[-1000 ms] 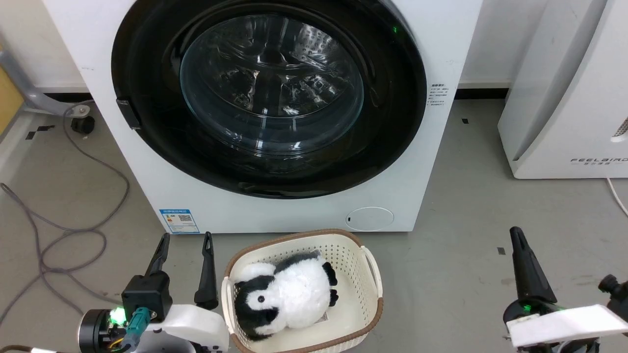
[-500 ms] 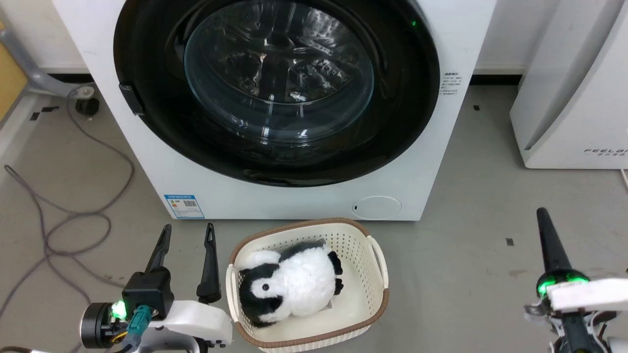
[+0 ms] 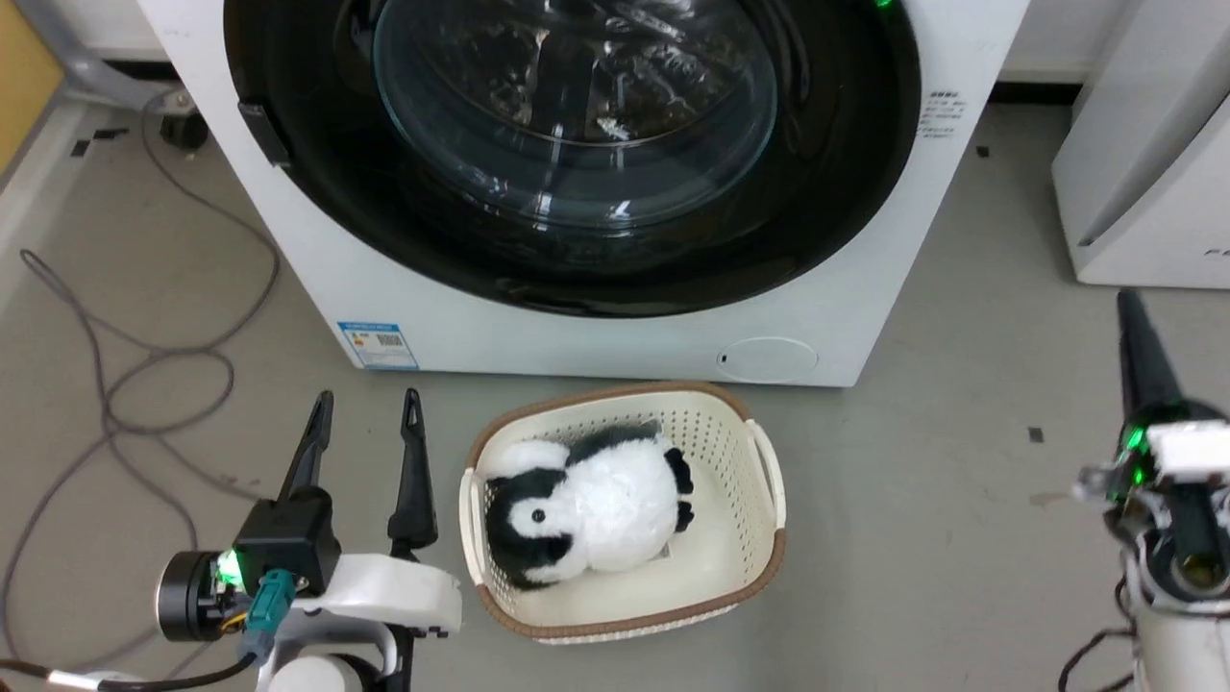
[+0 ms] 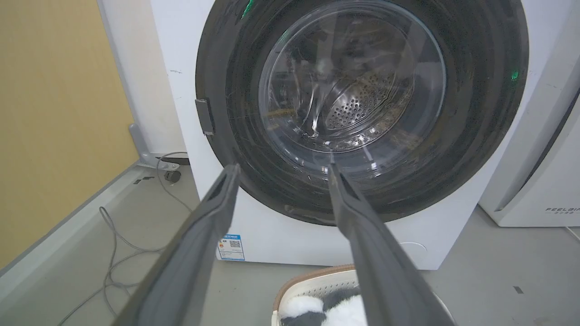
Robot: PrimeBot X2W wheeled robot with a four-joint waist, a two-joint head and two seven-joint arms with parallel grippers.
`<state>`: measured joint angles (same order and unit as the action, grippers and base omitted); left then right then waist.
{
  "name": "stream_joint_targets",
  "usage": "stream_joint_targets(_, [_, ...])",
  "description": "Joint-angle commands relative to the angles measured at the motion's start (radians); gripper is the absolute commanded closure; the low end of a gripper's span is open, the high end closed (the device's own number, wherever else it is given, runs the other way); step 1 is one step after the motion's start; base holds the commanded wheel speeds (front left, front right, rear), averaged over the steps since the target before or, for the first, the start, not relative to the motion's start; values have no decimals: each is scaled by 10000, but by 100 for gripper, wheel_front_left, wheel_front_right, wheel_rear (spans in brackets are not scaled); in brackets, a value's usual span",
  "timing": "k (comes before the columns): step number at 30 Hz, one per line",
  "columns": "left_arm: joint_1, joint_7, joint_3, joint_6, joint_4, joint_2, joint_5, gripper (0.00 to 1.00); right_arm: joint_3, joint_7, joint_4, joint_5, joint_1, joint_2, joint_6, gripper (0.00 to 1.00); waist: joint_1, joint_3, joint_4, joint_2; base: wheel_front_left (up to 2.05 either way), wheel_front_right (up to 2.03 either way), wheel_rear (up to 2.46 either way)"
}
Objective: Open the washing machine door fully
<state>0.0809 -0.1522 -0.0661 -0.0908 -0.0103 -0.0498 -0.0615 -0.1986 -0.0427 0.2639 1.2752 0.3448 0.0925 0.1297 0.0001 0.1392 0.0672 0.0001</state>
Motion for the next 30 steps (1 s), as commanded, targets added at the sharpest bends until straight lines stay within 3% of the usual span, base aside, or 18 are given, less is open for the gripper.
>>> stream_joint_targets(1, [184,-109,-44,-76,-73,-4,-59,0,-94,-36,186,365,372,123,7,100,-1,159,81,-1,0,0,0])
stream_joint_targets(16, [1123,-422,-429,-373,-212,-4,-322,0,-199,-24,2266,1736,3823,1013,8,100,-1,1653,616,-1,0,0,0])
stream_joint_targets(30, [1607,-714,-815,-745,-299,-4,-647,0,466,-247,4010,2351,6485,1476,9,100,-1,2554,1212,-1,0,0,0])
